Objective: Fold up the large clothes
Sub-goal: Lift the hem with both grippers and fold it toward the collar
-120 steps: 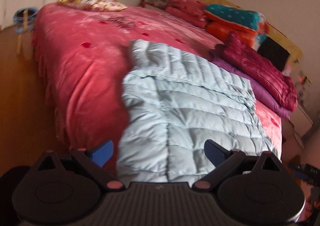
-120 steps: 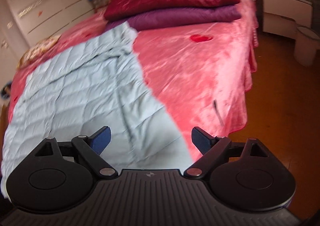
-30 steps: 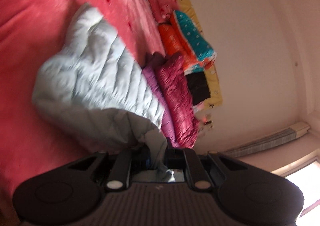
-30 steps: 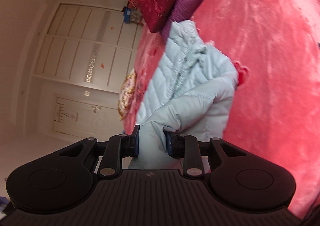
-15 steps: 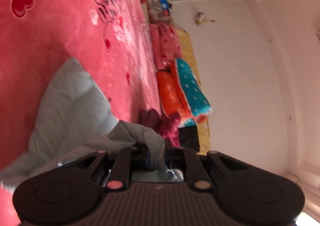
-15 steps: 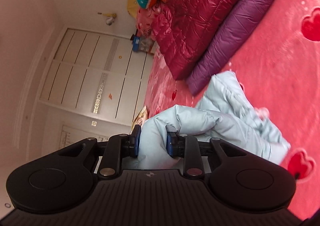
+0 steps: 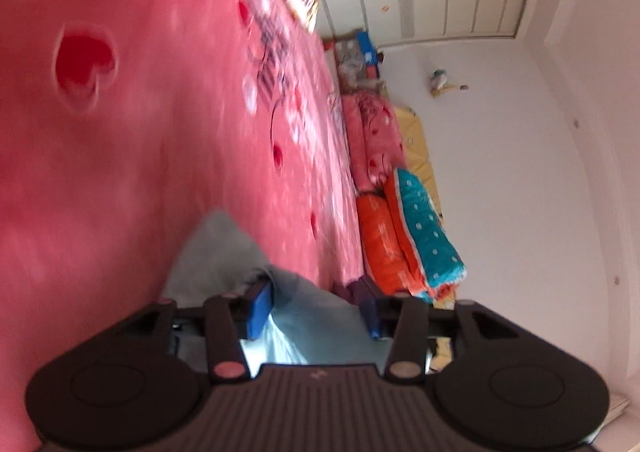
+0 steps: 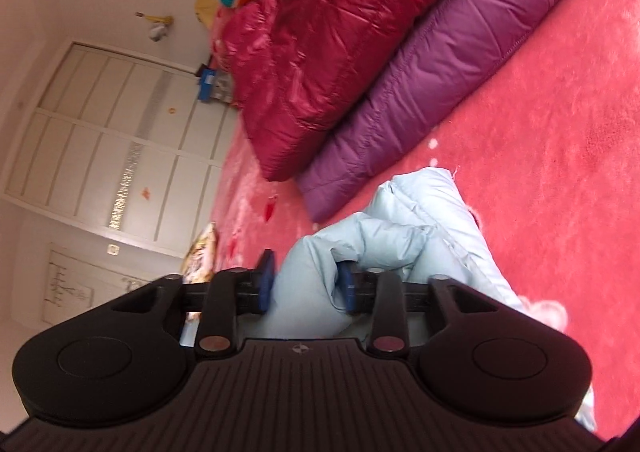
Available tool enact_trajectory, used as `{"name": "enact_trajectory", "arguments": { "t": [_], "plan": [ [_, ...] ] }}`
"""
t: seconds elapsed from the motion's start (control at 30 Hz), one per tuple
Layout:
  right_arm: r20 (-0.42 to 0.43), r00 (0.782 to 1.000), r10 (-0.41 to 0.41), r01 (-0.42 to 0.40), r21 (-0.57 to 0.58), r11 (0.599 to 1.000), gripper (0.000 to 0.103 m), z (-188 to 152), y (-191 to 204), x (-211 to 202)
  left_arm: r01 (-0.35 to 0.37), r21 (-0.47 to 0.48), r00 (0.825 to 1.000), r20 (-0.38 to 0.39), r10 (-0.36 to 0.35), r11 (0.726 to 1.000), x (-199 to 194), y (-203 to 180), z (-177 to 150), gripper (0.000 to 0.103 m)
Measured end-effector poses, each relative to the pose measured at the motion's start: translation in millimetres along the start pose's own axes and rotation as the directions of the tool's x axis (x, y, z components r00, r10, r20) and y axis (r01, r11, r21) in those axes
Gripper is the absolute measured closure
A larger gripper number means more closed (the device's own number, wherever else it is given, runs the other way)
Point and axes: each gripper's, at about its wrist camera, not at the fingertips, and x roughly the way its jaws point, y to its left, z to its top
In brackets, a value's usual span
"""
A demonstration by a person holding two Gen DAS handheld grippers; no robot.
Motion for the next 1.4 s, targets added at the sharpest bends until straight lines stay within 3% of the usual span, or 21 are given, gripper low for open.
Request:
{"name": "enact_trajectory", "arguments": {
  "t": [0.03, 0.1, 0.17, 0.37, 0.47, 0.57, 0.63, 0.73, 0.8, 0.9, 1.0, 1.07, 1.13, 1.23, 1.4],
  "plan": [
    [0.002, 1.0, 0.001, -0.001, -0.002, 1.0, 0.031, -0.3, -0.5, 2.2, -0.005, 0.018, 1.0, 0.015, 0.004, 1.0, -1.5, -0.7, 2.9, 0.054],
    [0.009, 1.0, 0.01, -0.009, -0.019, 1.0, 0.019, -0.9, 1.2, 6.7, -0.008, 0.051, 1.0, 0.025, 0.007, 0.999, -4.4, -1.7, 8.6, 0.05],
    [0.017, 1.0, 0.019, -0.019, -0.039, 0.999, 0.0, -2.8, 5.8, 6.1, -0.018, 0.1, 1.0, 0.02, 0.016, 0.995, -6.0, -3.5, 13.4, 0.045],
    [0.03, 0.997, 0.074, -0.071, -0.108, 0.992, 0.0, -3.5, 21.0, -6.2, 0.029, 0.236, 0.996, -0.093, -0.007, 0.971, -4.1, -9.4, 16.3, 0.025],
    [0.067, 0.99, 0.125, -0.114, -0.146, 0.983, 0.0, -2.9, 28.3, -22.9, 0.017, 0.338, 0.991, -0.13, 0.029, 0.941, -2.1, -17.5, 11.6, 0.021],
    [0.079, 0.988, 0.13, -0.109, -0.222, 0.969, 0.0, -1.9, 39.8, -43.6, 0.0, 0.379, 0.986, -0.153, 0.063, 0.925, -2.8, -17.2, 10.0, 0.016],
    [0.093, 0.992, 0.086, -0.055, -0.291, 0.955, 0.0, -8.5, 42.8, -60.9, 0.0, 0.397, 0.985, -0.16, 0.069, 0.918, -3.9, -16.9, 8.2, 0.016],
    [0.118, 0.992, -0.051, 0.097, -0.42, 0.903, 0.0, -25.5, 35.5, -79.8, 0.029, 0.445, 0.976, -0.205, 0.07, 0.895, -7.0, -19.1, -4.4, 0.016],
    [0.128, 0.979, -0.158, 0.2, -0.481, 0.854, 0.0, -38.6, 22.8, -85.9, 0.051, 0.469, 0.969, -0.237, 0.07, 0.882, -6.1, -20.6, -12.5, 0.017],
    [0.116, 0.962, -0.248, 0.271, -0.514, 0.813, 0.0, -52.9, 0.3, -88.9, 0.056, 0.507, 0.964, -0.251, 0.085, 0.86, -3.9, -22.5, -21.2, 0.017],
    [0.093, 0.958, -0.272, 0.281, -0.502, 0.818, 0.0, -61.5, -19.8, -82.3, 0.042, 0.528, 0.958, -0.262, 0.116, 0.848, -2.0, -22.0, -30.0, 0.027],
    [0.081, 0.958, -0.275, 0.279, -0.487, 0.828, 0.0, -64.2, -28.4, -78.4, 0.013, 0.565, 0.954, -0.255, 0.159, 0.825, 0.0, -23.5, -37.6, 0.046],
    [0.055, 0.966, -0.254, 0.252, -0.437, 0.863, 0.0, -65.1, -38.3, -75.5, -0.01, 0.6, 0.947, -0.251, 0.199, 0.8, 3.1, -24.1, -45.4, 0.066],
    [0.054, 0.969, -0.24, 0.241, -0.402, 0.883, 0.0, -72.3, -44.0, -74.9, 0.0, 0.59, 0.937, -0.282, 0.206, 0.807, 3.9, -21.4, -52.4, 0.086],
    [0.076, 0.969, -0.235, 0.245, -0.414, 0.877, 0.0, -74.4, -36.4, -73.6, -0.033, 0.626, 0.902, -0.317, 0.292, 0.779, -5.7, -16.4, -59.9, 0.089]
  ]
}}
